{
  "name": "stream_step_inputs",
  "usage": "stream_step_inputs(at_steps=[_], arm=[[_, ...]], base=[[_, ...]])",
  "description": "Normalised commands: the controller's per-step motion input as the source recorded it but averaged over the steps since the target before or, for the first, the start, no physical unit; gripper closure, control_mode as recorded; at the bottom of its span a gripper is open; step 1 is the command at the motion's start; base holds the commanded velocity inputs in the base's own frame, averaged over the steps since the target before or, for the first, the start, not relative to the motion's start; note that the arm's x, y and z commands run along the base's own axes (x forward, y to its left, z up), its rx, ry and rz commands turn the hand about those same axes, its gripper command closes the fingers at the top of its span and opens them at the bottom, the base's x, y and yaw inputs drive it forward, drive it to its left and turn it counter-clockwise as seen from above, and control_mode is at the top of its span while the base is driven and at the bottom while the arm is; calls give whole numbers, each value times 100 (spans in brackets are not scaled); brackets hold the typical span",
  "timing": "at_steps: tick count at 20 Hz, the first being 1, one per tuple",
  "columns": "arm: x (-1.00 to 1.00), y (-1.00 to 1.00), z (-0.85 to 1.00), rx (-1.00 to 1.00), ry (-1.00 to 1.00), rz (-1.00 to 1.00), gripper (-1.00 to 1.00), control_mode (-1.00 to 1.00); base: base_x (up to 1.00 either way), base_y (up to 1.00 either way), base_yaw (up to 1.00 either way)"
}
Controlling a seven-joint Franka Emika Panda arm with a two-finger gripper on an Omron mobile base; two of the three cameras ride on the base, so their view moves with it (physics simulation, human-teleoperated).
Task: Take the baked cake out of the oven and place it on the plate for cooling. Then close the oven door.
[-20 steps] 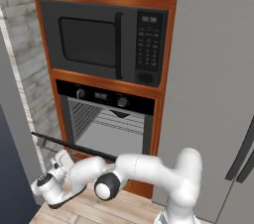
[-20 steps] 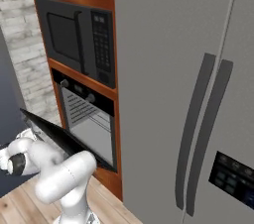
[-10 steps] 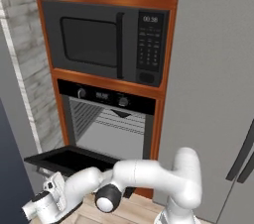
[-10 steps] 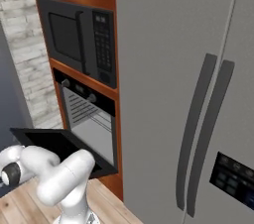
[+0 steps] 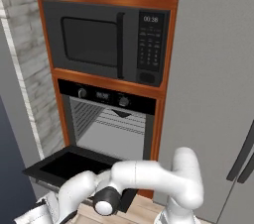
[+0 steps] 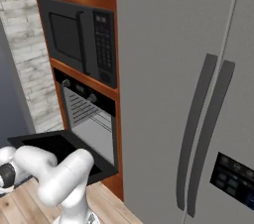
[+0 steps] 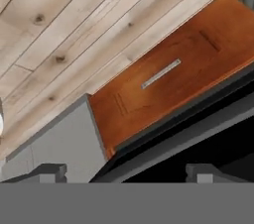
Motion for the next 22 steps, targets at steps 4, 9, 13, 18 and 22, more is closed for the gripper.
stream_step_inputs(at_steps=[4,9,13,18,22], arm=[[-84,-8,48,23,22,10,-100,-100],[-6,-48,100,34,1,-2,-100,-100],[0,-92,97,38,0,-1,-100,-100],[0,-100,50,36,0,-24,-100,-100],[0,-100,65,38,-12,-34,-100,-100]], base=[[0,0,0],[0,0,0],[0,0,0],[0,0,0],[0,0,0]])
